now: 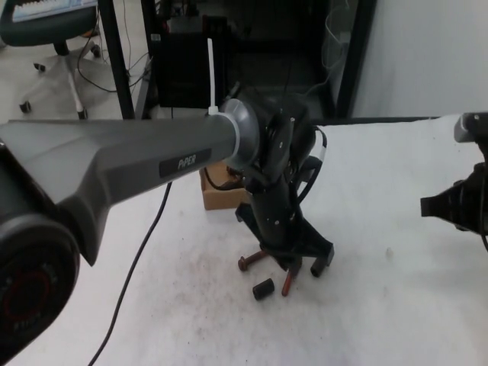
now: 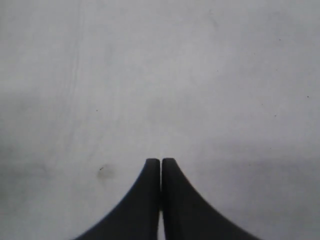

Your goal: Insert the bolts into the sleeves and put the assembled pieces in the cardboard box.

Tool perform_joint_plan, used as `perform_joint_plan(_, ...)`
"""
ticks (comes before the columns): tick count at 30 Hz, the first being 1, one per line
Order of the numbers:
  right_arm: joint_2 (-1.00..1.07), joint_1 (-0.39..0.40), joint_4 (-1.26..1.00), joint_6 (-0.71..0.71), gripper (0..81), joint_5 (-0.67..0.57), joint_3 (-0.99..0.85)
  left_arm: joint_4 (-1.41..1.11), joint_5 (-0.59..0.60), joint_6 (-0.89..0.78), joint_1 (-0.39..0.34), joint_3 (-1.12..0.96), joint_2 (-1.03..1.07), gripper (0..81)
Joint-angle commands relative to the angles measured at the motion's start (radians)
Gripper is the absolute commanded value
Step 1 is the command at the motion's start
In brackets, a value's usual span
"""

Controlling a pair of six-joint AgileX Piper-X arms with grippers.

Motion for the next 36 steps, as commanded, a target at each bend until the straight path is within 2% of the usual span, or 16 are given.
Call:
perform_joint_plan(1,-0.014,0.011,0.036,-0.008,0.8,-0.008,-0.017,0.044,0.006,0.011,-0.004,0.003,-0.020,48.9)
perform_joint_plan(3,-0.025,0.017,0.047,-0.008,0.8,-0.015,-0.017,0.042,-0.004,-0.037,-0.004,0.003,-0.020,60.5)
perform_joint_plan(4,-0.030,0.017,0.056,-0.008,0.8,-0.018,-0.017,0.034,-0.020,-0.076,-0.004,0.003,-0.020,61.2)
perform_joint_plan(11,-0.070,0.017,0.093,-0.008,0.8,-0.069,-0.017,-0.053,-0.061,-0.144,-0.019,0.003,-0.020,55.0)
perform_joint_plan(19,-0.094,0.017,0.129,-0.008,0.8,-0.127,-0.017,-0.054,-0.152,-0.088,-0.059,0.003,-0.007,55.0)
perform_joint_plan(30,-0.132,0.017,0.174,-0.008,0.8,-0.150,-0.017,-0.083,-0.230,-0.041,-0.059,0.003,0.019,55.0)
perform_joint_plan(36,-0.147,0.017,0.174,-0.008,0.8,-0.150,-0.017,-0.083,-0.230,-0.024,-0.059,-0.002,0.053,55.0)
